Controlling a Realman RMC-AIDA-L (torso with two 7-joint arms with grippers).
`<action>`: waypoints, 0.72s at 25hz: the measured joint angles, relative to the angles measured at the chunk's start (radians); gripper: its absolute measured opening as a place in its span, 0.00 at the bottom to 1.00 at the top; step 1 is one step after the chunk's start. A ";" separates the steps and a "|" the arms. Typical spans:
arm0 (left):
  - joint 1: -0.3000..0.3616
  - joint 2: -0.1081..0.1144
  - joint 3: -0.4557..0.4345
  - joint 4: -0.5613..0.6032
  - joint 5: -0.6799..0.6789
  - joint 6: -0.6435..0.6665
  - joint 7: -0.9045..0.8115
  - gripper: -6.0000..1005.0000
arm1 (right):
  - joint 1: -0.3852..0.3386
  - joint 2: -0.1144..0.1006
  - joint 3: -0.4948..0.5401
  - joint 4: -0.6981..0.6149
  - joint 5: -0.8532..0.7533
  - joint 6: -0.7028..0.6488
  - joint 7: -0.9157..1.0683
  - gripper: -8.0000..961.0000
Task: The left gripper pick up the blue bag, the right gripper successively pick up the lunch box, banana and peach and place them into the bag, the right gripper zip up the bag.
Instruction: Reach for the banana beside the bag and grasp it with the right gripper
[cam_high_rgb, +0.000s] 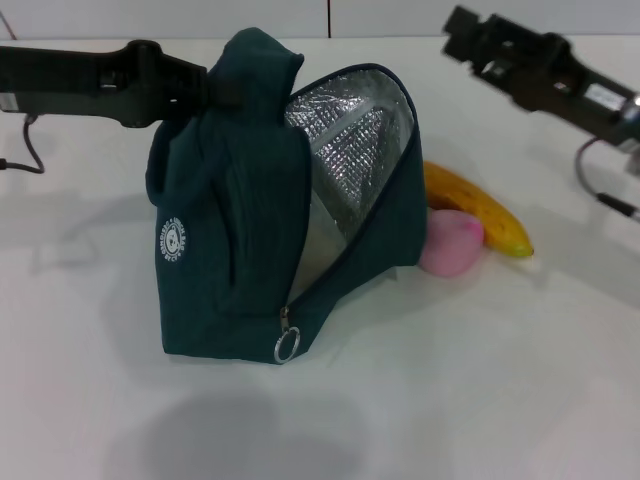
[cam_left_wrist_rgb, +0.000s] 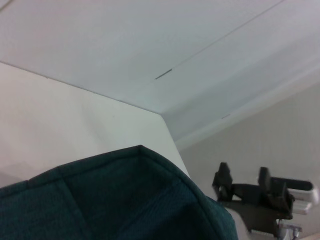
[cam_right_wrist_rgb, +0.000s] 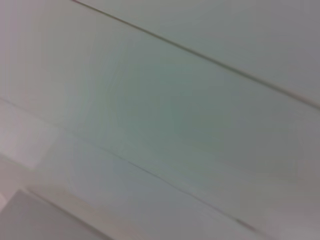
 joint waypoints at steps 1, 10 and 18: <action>0.002 0.001 0.000 0.000 -0.001 0.000 0.000 0.04 | -0.020 -0.013 0.004 -0.031 -0.006 -0.001 -0.031 0.36; 0.005 0.004 0.000 0.002 -0.003 0.000 0.006 0.04 | -0.072 -0.190 0.018 -0.296 -0.280 0.094 0.018 0.68; 0.003 0.005 0.000 0.003 -0.004 0.000 0.009 0.04 | 0.062 -0.266 0.240 -0.436 -0.917 0.019 0.400 0.88</action>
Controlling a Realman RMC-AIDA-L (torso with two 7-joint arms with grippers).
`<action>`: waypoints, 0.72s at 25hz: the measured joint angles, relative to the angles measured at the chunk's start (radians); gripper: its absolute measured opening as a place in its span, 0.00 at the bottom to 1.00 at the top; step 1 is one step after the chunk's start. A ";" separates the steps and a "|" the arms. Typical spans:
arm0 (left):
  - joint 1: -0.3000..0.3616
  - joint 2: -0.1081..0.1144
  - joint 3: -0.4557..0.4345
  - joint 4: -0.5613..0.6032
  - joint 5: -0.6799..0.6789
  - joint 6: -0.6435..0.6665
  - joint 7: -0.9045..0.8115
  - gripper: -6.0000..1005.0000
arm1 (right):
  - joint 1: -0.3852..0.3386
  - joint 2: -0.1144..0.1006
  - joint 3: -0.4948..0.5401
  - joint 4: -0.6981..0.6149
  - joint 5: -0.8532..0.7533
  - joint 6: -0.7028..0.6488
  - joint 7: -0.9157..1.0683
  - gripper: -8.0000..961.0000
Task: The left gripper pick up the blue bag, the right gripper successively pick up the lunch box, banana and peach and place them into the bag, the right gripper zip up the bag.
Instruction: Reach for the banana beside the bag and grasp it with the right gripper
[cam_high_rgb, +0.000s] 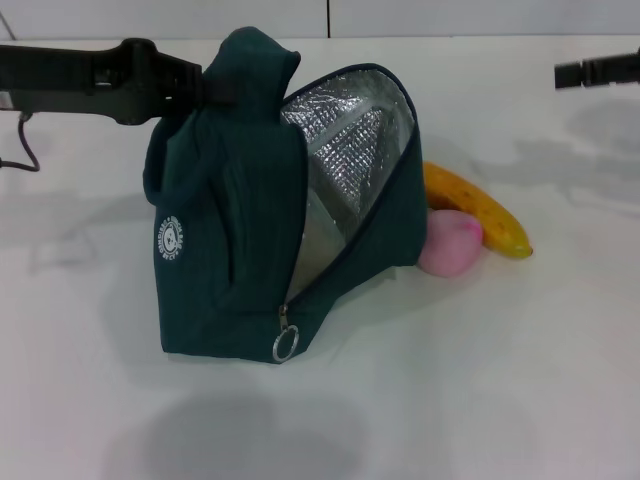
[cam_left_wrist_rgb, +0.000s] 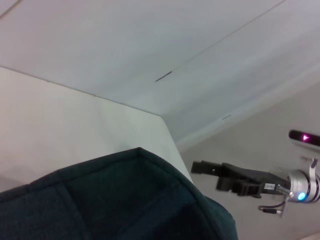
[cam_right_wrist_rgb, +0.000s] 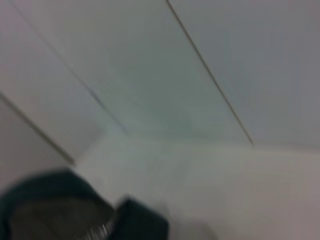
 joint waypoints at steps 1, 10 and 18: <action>-0.001 0.000 0.000 0.000 0.000 0.000 0.000 0.04 | 0.038 -0.006 0.016 0.000 -0.089 -0.027 0.042 0.89; -0.005 0.008 -0.003 0.000 0.000 -0.002 0.006 0.04 | 0.244 0.029 0.020 0.021 -0.419 -0.080 0.132 0.88; 0.002 0.010 -0.003 0.000 -0.001 -0.006 0.006 0.04 | 0.339 0.161 0.019 0.028 -0.637 -0.083 0.139 0.88</action>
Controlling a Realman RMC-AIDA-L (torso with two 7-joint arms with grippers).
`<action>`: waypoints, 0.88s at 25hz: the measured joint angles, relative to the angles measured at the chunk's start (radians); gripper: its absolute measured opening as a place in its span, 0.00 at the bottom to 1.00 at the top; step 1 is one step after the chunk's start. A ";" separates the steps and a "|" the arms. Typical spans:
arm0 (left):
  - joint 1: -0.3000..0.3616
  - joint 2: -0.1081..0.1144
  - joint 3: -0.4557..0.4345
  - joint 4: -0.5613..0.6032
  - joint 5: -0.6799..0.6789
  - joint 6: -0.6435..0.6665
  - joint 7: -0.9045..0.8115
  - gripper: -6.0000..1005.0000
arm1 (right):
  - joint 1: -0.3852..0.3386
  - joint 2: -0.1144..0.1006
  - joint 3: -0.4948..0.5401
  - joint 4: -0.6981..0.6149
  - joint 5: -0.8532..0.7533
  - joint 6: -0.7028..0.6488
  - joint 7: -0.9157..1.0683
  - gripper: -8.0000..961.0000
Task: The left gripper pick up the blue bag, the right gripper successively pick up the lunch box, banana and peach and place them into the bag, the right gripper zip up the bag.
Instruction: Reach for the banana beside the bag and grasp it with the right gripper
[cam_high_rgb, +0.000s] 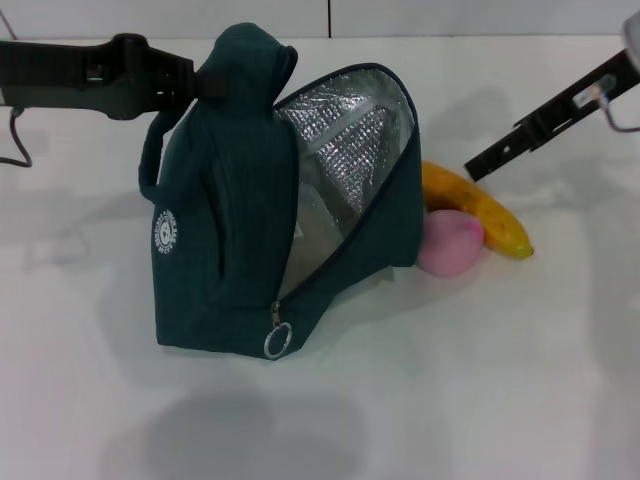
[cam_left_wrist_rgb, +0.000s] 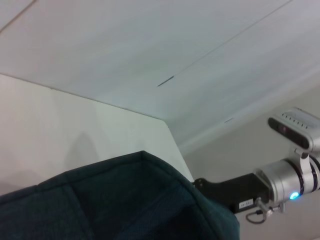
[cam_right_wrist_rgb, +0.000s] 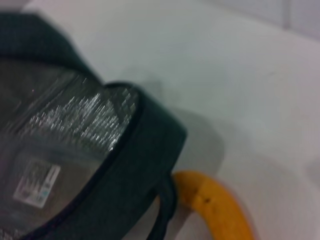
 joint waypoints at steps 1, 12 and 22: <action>0.001 0.000 0.000 0.000 0.000 0.000 0.000 0.04 | 0.003 0.009 -0.001 0.000 -0.011 0.000 0.000 0.88; 0.011 0.000 0.001 -0.001 0.002 0.002 0.001 0.04 | 0.008 0.047 -0.106 0.022 -0.071 0.107 -0.007 0.88; 0.009 0.000 0.003 -0.003 0.004 0.003 0.007 0.04 | 0.002 0.088 -0.129 0.041 -0.098 0.211 -0.041 0.88</action>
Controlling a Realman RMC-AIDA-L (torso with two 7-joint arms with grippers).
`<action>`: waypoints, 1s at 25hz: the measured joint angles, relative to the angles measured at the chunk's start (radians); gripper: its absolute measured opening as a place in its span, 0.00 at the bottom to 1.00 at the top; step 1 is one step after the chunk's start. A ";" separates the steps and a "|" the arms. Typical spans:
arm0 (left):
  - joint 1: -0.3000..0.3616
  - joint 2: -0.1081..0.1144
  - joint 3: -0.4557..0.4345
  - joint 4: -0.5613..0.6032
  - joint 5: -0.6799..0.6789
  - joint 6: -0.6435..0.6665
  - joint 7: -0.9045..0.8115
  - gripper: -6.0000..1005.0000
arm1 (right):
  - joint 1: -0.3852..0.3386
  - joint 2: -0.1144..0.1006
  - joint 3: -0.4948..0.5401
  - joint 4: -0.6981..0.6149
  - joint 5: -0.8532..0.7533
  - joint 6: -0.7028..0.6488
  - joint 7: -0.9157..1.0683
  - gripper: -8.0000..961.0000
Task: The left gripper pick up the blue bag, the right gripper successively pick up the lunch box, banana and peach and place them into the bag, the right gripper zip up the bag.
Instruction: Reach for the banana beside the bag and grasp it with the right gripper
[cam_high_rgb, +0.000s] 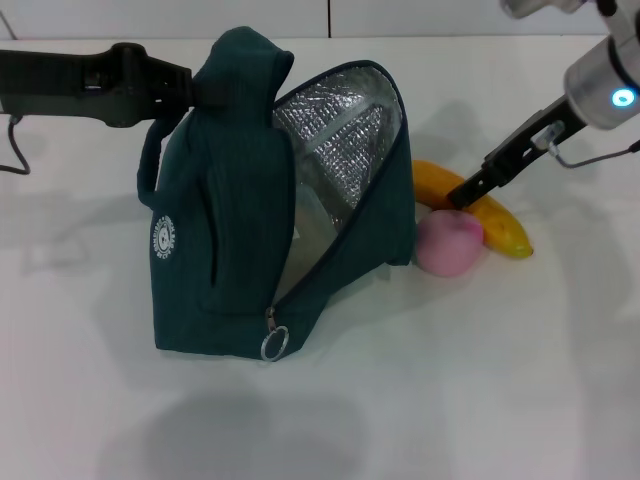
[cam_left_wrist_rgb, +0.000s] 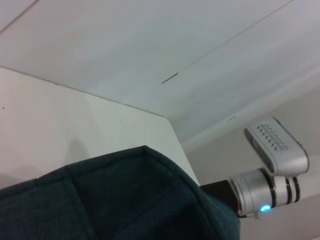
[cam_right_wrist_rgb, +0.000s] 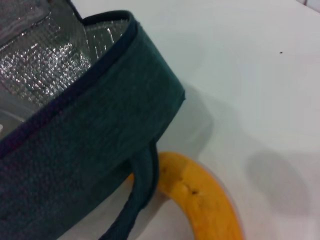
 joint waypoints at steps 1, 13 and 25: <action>0.000 0.000 0.000 0.000 0.000 0.000 0.000 0.04 | 0.000 0.006 -0.001 0.003 -0.004 0.008 -0.005 0.87; -0.005 -0.001 0.001 0.001 -0.001 0.000 0.001 0.04 | -0.001 0.018 -0.025 0.045 -0.010 0.095 -0.036 0.87; -0.006 0.000 -0.001 0.004 -0.004 -0.002 0.001 0.04 | -0.002 0.012 0.000 0.032 -0.001 0.094 -0.033 0.87</action>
